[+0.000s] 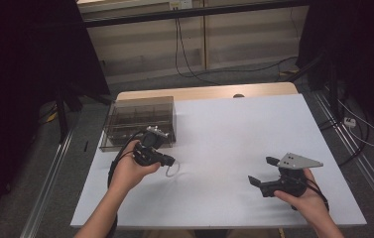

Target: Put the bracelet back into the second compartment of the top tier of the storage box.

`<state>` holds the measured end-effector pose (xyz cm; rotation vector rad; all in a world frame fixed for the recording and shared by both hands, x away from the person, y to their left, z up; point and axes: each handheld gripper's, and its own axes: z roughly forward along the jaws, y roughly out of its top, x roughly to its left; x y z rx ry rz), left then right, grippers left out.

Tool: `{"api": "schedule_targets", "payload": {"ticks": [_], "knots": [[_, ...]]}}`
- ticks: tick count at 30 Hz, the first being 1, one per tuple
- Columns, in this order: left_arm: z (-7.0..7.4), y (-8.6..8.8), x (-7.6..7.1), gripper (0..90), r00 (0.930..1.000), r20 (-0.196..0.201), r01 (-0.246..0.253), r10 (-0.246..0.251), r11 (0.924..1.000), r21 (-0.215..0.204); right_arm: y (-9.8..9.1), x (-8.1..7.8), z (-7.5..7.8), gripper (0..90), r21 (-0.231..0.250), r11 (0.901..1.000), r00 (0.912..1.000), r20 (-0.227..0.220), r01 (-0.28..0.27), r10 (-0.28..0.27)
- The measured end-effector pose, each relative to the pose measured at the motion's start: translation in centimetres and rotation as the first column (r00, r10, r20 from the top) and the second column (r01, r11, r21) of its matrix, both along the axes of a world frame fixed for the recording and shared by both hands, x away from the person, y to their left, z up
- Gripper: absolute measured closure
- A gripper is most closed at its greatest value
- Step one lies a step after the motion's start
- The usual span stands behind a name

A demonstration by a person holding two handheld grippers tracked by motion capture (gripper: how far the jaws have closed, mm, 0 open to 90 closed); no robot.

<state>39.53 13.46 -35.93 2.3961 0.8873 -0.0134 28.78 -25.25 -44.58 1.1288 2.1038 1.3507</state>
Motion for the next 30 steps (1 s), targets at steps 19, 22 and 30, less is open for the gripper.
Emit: {"api": "schedule_targets", "payload": {"ticks": [19, 22, 30], "knots": [[3.1, 2.3, 0.8, 86.1, 0.9997, -0.018, -0.018, 0.019, 0.9996, 0.022, 0.3, -0.1, 0.1, 5.9, 0.003, 0.9999, 0.9999, 0.003, -0.012, 0.012], [3.6, 2.5, 0.9, 86.1, 0.9997, -0.015, -0.019, 0.020, 0.9994, 0.027, 0.2, -0.1, 0.0, 5.9, 0.005, 0.9999, 0.9999, 0.000, -0.013, 0.013], [4.5, 2.7, 1.1, 86.1, 0.9997, -0.018, -0.016, 0.016, 0.9995, 0.028, 0.1, -0.2, 0.0, 5.9, 0.008, 0.9999, 0.9999, 0.002, -0.014, 0.014]]}}
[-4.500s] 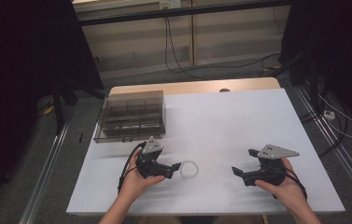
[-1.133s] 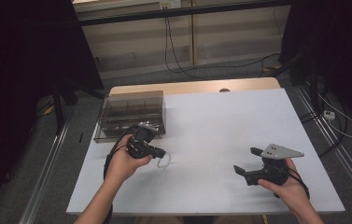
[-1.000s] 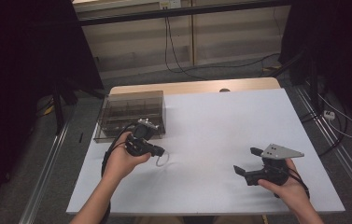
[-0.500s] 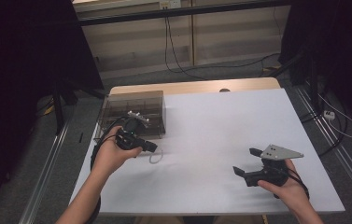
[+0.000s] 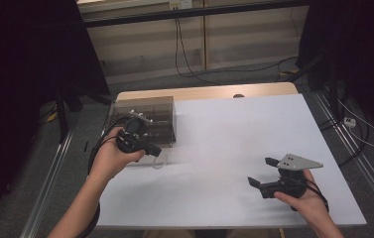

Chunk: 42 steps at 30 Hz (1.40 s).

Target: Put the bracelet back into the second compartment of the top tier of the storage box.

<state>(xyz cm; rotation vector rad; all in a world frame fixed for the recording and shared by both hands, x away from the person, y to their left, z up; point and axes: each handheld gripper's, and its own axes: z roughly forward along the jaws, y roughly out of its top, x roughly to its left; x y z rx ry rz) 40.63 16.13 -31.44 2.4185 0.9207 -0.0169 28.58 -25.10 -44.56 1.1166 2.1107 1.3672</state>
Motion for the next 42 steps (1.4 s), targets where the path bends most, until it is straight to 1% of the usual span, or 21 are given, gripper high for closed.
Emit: {"api": "schedule_targets", "payload": {"ticks": [2, 4, 8, 10, 14, 17, 20, 21, 22, 23, 25, 26, 28, 29, 30, 34, 38, 40, 41, 42], "knots": [[0.2, 0.0, 0.0, 86.1, 1.0000, 0.000, -0.005, 0.005, 1.0000, 0.001, 0.0, 0.0, 0.0, 5.9, 0.000, 1.0000, 1.0000, 0.000, -0.004, 0.004], [0.4, 0.1, 0.1, 86.1, 1.0000, 0.001, 0.001, -0.001, 1.0000, 0.006, 0.0, 0.0, 0.0, 5.9, -0.002, 1.0000, 1.0000, -0.002, -0.001, 0.001], [0.6, 0.1, 0.3, 86.1, 0.9998, -0.019, -0.003, 0.003, 0.9998, 0.021, 0.0, 0.0, 0.0, 5.9, 0.001, 1.0000, 1.0000, 0.001, -0.001, 0.001], [0.8, 0.2, 0.4, 86.1, 0.9998, -0.021, -0.002, 0.003, 0.9996, 0.028, 0.0, 0.0, 0.0, 5.9, 0.001, 1.0000, 1.0000, 0.002, 0.000, 0.000], [1.2, 0.5, 0.7, 86.1, 0.9999, -0.013, -0.011, 0.011, 0.9995, 0.030, 0.0, 0.0, 0.0, 5.9, -0.002, 1.0000, 1.0000, 0.003, -0.001, 0.001], [1.5, 0.6, 0.9, 86.1, 0.9996, -0.020, -0.022, 0.023, 0.9993, 0.030, 0.0, -0.1, 0.0, 5.9, -0.001, 1.0000, 1.0000, 0.003, 0.000, 0.000], [1.8, 0.8, 1.0, 86.1, 0.9994, -0.015, -0.031, 0.031, 0.9990, 0.033, 0.0, -0.1, 0.1, 5.9, 0.001, 1.0000, 1.0000, 0.007, -0.001, 0.001], [1.9, 0.9, 1.1, 86.1, 0.9995, -0.011, -0.030, 0.030, 0.9991, 0.030, 0.0, -0.1, 0.1, 5.9, 0.000, 1.0000, 1.0000, 0.007, 0.000, 0.000], [2.1, 0.9, 1.1, 86.1, 0.9994, -0.016, -0.030, 0.031, 0.9989, 0.036, 0.0, 0.0, 0.1, 5.9, -0.001, 1.0000, 1.0000, 0.007, -0.001, 0.001], [2.2, 1.0, 1.2, 86.1, 0.9996, -0.009, -0.028, 0.028, 0.9989, 0.039, 0.0, 0.0, 0.1, 5.9, -0.001, 1.0000, 1.0000, 0.008, -0.001, 0.001], [2.4, 1.0, 1.3, 86.1, 0.9993, -0.014, -0.035, 0.036, 0.9986, 0.040, 0.0, 0.0, 0.1, 5.9, -0.002, 1.0000, 1.0000, 0.006, -0.001, 0.001], [2.5, 1.1, 1.3, 86.1, 0.9994, -0.008, -0.033, 0.033, 0.9987, 0.039, 0.0, 0.0, 0.1, 5.9, -0.003, 1.0000, 1.0000, 0.006, -0.002, 0.002], [2.7, 1.1, 1.4, 86.1, 0.9991, -0.011, -0.041, 0.041, 0.9985, 0.036, 0.0, 0.0, 0.1, 5.9, -0.002, 1.0000, 1.0000, 0.006, -0.002, 0.002], [2.8, 1.2, 1.5, 86.1, 0.9993, -0.004, -0.038, 0.038, 0.9985, 0.039, 0.0, 0.0, 0.1, 5.9, -0.002, 1.0000, 1.0000, 0.008, -0.002, 0.002], [2.9, 1.2, 1.6, 86.1, 0.9989, -0.010, -0.044, 0.045, 0.9985, 0.034, 0.0, -0.1, 0.1, 5.9, 0.000, 1.0000, 0.9999, 0.010, -0.003, 0.003], [3.3, 1.3, 1.8, 86.1, 0.9986, -0.007, -0.052, 0.052, 0.9981, 0.034, 0.1, -0.1, 0.1, 5.9, -0.001, 1.0000, 0.9999, 0.010, -0.003, 0.003], [3.7, 1.4, 2.1, 86.1, 0.9988, 0.001, -0.049, 0.049, 0.9981, 0.037, 0.0, -0.1, 0.1, 5.9, -0.001, 1.0000, 1.0000, 0.008, -0.004, 0.004], [3.8, 1.5, 2.3, 86.1, 0.9984, 0.005, -0.056, 0.056, 0.9979, 0.031, 0.1, -0.1, 0.1, 5.9, -0.003, 1.0000, 0.9999, 0.010, -0.002, 0.002], [3.8, 1.6, 2.4, 86.1, 0.9981, 0.001, -0.062, 0.062, 0.9977, 0.028, 0.1, -0.1, 0.1, 5.9, -0.001, 1.0000, 0.9999, 0.012, -0.004, 0.004], [3.8, 1.6, 2.5, 86.1, 0.9980, 0.005, -0.064, 0.063, 0.9973, 0.036, 0.1, -0.1, 0.1, 5.9, -0.001, 1.0000, 0.9999, 0.012, -0.006, 0.006]]}}
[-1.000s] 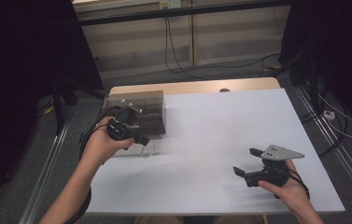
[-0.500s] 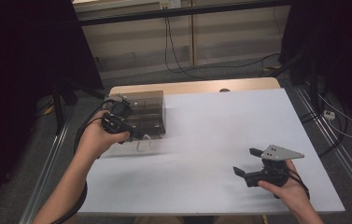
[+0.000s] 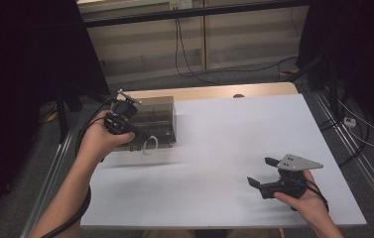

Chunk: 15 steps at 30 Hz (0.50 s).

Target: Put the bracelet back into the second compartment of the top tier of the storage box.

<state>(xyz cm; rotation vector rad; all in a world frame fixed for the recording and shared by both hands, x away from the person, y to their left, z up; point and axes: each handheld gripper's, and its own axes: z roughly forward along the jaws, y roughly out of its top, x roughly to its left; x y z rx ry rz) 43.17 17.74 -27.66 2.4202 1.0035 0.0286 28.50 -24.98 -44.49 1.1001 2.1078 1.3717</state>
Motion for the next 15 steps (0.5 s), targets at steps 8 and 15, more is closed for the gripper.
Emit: {"api": "schedule_targets", "payload": {"ticks": [8, 15], "knots": [[0.5, 0.3, 0.6, 86.1, 0.9998, 0.012, -0.018, 0.018, 0.9998, 0.011, 0.0, 0.0, -0.1, 6.0, -0.001, 1.0000, 1.0000, -0.004, -0.002, 0.002], [0.7, 0.6, 1.2, 86.1, 0.9994, 0.016, -0.029, 0.029, 0.9995, 0.012, 0.1, 0.0, -0.2, 6.0, 0.000, 1.0000, 1.0000, -0.007, -0.005, 0.005]]}}
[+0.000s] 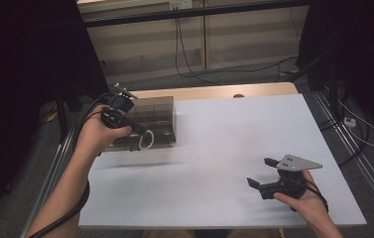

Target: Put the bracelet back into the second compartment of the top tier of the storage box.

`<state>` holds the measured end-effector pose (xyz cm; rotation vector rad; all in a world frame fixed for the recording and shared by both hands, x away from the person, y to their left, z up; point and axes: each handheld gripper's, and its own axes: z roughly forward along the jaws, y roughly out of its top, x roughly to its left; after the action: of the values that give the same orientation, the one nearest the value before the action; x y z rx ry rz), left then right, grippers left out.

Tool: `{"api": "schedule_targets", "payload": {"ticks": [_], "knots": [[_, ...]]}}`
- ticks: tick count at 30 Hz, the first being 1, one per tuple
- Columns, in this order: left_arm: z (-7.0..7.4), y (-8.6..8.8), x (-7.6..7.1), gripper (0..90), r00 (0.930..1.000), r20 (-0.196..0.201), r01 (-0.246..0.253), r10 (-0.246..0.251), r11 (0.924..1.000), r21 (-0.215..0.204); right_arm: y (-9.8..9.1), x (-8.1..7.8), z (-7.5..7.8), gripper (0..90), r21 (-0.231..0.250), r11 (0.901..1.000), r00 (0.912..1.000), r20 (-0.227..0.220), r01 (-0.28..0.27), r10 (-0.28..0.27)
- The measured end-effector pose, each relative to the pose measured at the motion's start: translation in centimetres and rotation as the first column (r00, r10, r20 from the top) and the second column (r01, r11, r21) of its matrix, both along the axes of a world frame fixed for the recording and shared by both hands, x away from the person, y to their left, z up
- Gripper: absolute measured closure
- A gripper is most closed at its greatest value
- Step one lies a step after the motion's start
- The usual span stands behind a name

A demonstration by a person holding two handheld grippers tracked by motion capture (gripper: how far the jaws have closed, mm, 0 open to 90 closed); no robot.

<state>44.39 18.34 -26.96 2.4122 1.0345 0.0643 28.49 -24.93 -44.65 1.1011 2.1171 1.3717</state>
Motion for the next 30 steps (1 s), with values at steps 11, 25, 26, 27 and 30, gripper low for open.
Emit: {"api": "schedule_targets", "payload": {"ticks": [11, 25, 26, 27, 30], "knots": [[-0.5, 0.4, 1.2, 86.1, 0.9997, 0.011, -0.022, 0.022, 0.9997, 0.000, 0.0, 0.0, 0.0, 6.0, 0.000, 1.0000, 1.0000, -0.001, -0.001, 0.001], [-0.1, 1.2, 2.1, 86.1, 0.9989, 0.024, -0.040, 0.040, 0.9992, 0.002, 0.0, 0.0, 0.0, 6.0, 0.002, 1.0000, 1.0000, -0.001, -0.005, 0.005], [0.0, 1.2, 2.1, 86.1, 0.9984, 0.030, -0.048, 0.048, 0.9988, 0.000, 0.0, 0.0, 0.0, 6.0, 0.002, 1.0000, 1.0000, -0.002, -0.002, 0.002], [0.1, 1.3, 2.1, 86.1, 0.9984, 0.028, -0.049, 0.049, 0.9988, 0.005, 0.0, 0.0, 0.0, 6.0, 0.002, 1.0000, 1.0000, -0.001, -0.003, 0.003], [0.1, 1.6, 2.3, 86.1, 0.9980, 0.037, -0.052, 0.052, 0.9986, 0.011, 0.0, 0.0, 0.0, 6.0, 0.001, 1.0000, 1.0000, -0.001, -0.003, 0.003]]}}
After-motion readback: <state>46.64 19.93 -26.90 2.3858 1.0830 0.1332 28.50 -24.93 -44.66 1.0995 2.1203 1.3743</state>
